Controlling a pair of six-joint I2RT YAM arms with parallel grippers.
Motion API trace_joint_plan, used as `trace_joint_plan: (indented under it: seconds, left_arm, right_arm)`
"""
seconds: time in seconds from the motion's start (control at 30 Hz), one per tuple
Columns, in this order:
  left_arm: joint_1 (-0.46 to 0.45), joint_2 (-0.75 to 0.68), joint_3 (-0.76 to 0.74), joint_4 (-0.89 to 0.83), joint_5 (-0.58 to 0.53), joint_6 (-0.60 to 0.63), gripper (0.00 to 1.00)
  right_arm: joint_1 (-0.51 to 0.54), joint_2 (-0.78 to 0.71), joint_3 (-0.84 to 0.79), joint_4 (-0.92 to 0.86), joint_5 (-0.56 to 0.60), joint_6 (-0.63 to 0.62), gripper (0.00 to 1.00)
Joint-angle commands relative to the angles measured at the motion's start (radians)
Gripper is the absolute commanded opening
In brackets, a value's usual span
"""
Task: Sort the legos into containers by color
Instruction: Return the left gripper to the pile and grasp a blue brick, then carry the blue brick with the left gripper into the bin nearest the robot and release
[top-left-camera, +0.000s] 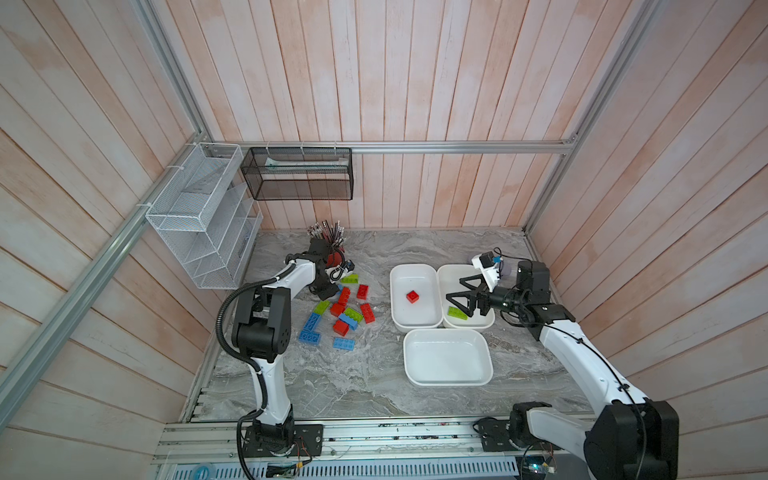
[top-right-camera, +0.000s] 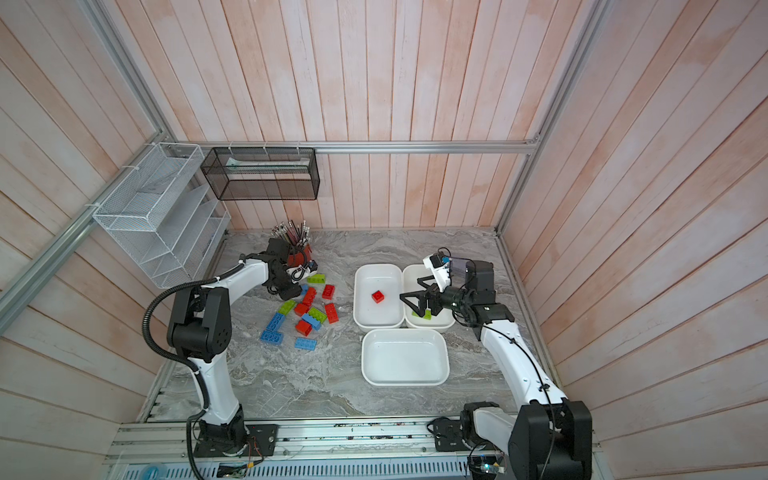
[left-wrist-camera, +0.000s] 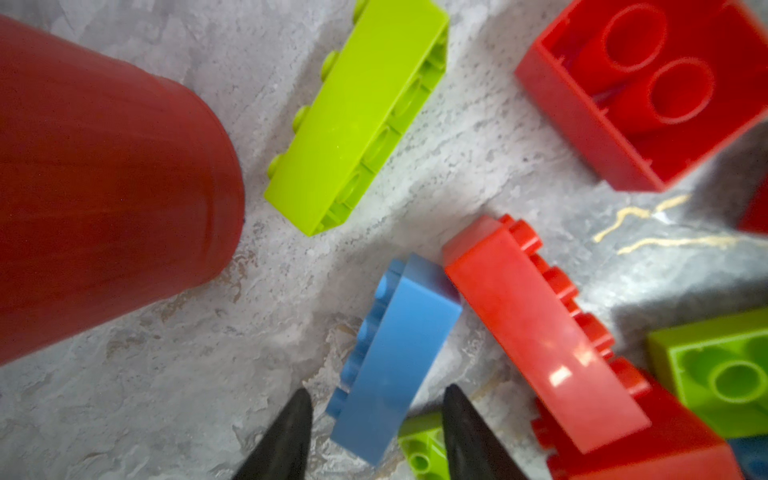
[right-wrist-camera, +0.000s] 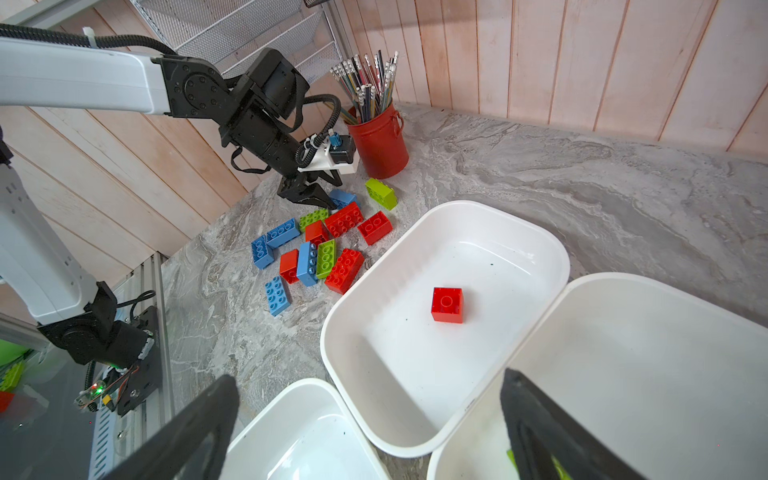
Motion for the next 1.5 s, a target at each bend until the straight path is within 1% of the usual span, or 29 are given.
trace_joint_plan:
  seconds: [0.0,0.2,0.3,0.43,0.5,0.53,0.63,0.73,0.87,0.97,1.03,1.1,1.2,1.27,1.33,1.4,1.47]
  left_arm:
    - [0.003,0.029,0.015,0.014,0.03,0.015,0.45]
    - [0.004,0.046,0.023,0.016,0.034,0.02,0.42]
    - [0.004,0.043,0.028,0.014,0.043,0.021,0.34]
    - [0.003,0.031,0.02,0.006,0.067,0.012,0.27]
    - [0.002,0.029,0.028,-0.025,0.072,-0.001,0.21]
    - [0.002,0.023,0.032,-0.033,0.072,-0.011,0.2]
    - [0.001,-0.02,0.062,-0.09,0.07,-0.053,0.2]
    - [-0.006,-0.089,0.089,-0.138,0.096,-0.116,0.2]
    - [-0.006,-0.181,0.127,-0.199,0.077,-0.208,0.21]
    - [-0.024,-0.256,0.142,-0.242,0.076,-0.281,0.22]
    - [-0.069,-0.309,0.139,-0.256,0.087,-0.335,0.23]
    - [-0.148,-0.362,0.119,-0.245,0.118,-0.419,0.25]
    - [-0.277,-0.409,0.074,-0.229,0.131,-0.567,0.25]
    - [-0.36,-0.435,0.037,-0.234,0.12,-0.607,0.25]
    - [-0.451,-0.472,-0.012,-0.193,0.107,-0.647,0.25]
    - [-0.542,-0.497,-0.05,-0.131,0.139,-0.699,0.25]
    - [-0.619,-0.49,-0.067,-0.081,0.138,-0.754,0.25]
  right_arm:
    - [0.005,-0.024,0.004,-0.029,0.008,-0.003,0.98]
    - [0.006,-0.045,0.001,-0.045,0.017,-0.007,0.98]
    - [0.005,-0.052,-0.004,-0.046,0.018,-0.008,0.98]
    - [0.006,-0.057,-0.007,-0.045,0.016,-0.008,0.98]
    - [0.006,-0.061,-0.007,-0.046,0.018,-0.007,0.98]
    - [0.005,-0.061,-0.006,-0.047,0.018,-0.009,0.98]
    - [0.005,-0.062,-0.001,-0.051,0.02,-0.016,0.98]
    - [0.005,-0.058,0.002,-0.05,0.018,-0.022,0.98]
    - [0.0,-0.052,0.013,-0.056,0.015,-0.029,0.98]
    - [-0.008,-0.048,0.018,-0.051,0.021,-0.024,0.98]
    - [-0.012,-0.044,0.024,-0.054,0.037,-0.019,0.98]
    - [-0.029,-0.038,0.028,-0.054,0.05,-0.009,0.98]
    - [-0.053,-0.037,0.033,-0.058,0.07,0.01,0.98]
    - [-0.058,-0.043,0.043,-0.079,0.075,0.003,0.98]
    - [-0.063,-0.05,0.046,-0.093,0.088,-0.003,0.98]
    - [-0.075,-0.055,0.046,-0.102,0.088,-0.004,0.98]
    - [-0.085,-0.061,0.035,-0.093,0.102,0.014,0.98]
